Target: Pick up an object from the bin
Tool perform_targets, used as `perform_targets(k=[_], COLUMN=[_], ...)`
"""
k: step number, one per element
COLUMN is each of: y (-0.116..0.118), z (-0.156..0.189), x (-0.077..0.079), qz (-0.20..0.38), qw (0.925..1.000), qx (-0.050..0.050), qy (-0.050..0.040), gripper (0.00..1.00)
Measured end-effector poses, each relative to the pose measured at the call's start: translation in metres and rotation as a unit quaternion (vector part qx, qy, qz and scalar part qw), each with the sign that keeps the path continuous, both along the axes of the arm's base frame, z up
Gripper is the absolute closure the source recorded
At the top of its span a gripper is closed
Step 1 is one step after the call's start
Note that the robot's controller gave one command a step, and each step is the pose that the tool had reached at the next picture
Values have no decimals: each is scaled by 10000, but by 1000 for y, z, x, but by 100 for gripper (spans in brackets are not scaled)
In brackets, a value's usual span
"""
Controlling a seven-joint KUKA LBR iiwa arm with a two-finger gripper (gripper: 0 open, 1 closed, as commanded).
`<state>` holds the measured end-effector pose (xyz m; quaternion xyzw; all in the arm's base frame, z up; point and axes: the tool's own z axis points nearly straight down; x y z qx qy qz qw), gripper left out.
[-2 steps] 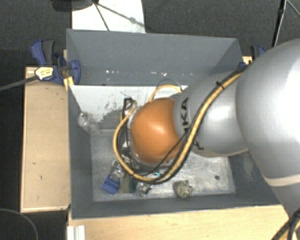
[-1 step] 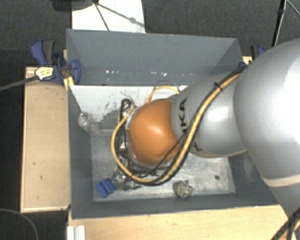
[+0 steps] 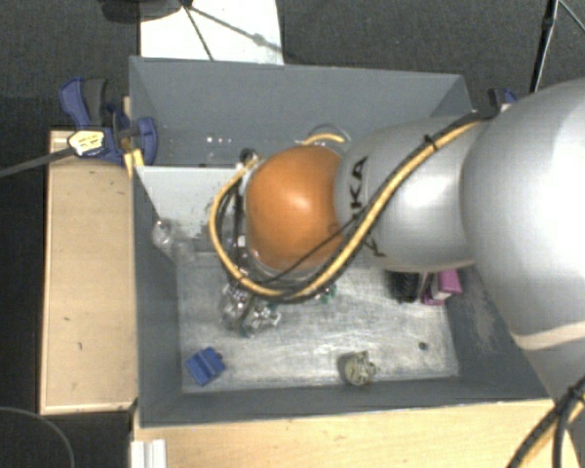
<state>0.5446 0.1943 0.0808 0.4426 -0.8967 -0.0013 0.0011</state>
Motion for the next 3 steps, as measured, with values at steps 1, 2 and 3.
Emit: perform_targets(k=[1,2,3], y=[0,-1,-37], z=[0,1,143], x=[0,0,17], qz=[-4,-20,385], qw=[10000,10000,9992], qx=[0,1,7], qy=[-16,-27,-74], gripper=[0,100,100])
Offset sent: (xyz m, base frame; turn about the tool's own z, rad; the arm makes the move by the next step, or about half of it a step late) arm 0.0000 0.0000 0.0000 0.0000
